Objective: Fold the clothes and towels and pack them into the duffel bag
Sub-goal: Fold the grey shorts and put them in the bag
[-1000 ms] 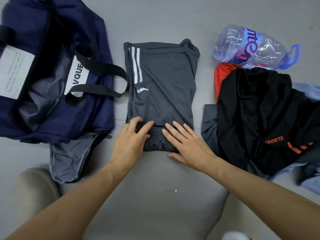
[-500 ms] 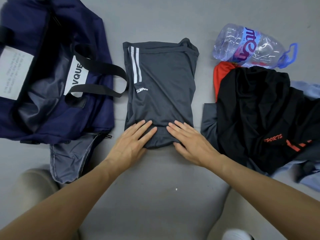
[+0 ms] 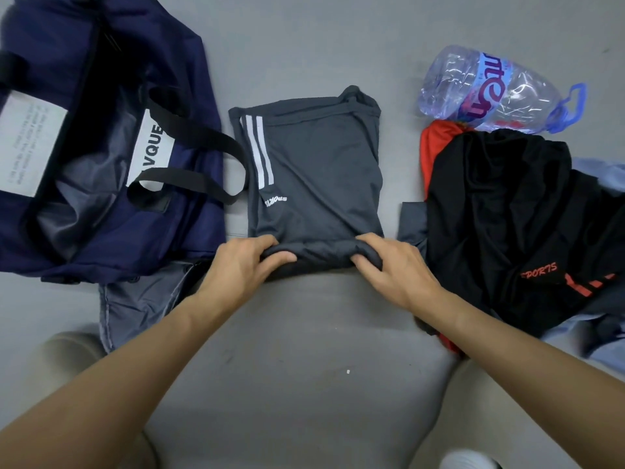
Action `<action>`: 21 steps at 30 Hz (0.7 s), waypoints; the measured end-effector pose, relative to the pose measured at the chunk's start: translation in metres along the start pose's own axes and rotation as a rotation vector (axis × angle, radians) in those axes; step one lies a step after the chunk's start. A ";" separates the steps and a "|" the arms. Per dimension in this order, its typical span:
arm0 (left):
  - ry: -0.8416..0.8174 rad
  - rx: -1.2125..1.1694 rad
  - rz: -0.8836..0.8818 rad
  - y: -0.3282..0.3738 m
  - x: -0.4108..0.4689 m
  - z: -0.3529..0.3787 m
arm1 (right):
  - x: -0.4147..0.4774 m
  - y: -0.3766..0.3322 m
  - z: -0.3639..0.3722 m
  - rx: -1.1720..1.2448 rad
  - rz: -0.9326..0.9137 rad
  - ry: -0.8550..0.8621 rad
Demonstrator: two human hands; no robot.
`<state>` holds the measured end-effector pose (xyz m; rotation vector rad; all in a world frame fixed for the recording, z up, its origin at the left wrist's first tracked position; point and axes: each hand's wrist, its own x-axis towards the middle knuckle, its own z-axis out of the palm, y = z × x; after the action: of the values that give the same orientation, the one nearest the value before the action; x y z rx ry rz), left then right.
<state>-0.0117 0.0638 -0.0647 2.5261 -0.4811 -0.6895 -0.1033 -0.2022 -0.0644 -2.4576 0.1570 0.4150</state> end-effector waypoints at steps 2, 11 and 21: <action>-0.029 -0.016 -0.077 -0.005 -0.001 0.002 | -0.003 -0.001 0.000 -0.006 0.063 -0.012; -0.004 0.141 -0.224 0.009 -0.002 0.013 | -0.017 -0.003 0.019 -0.501 -0.439 0.145; -0.036 0.371 0.525 -0.023 -0.020 0.039 | -0.014 0.016 0.032 -0.567 -0.263 -0.148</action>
<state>-0.0444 0.0780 -0.0985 2.5376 -1.3282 -0.4733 -0.1283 -0.1954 -0.0924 -2.9284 -0.3948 0.5825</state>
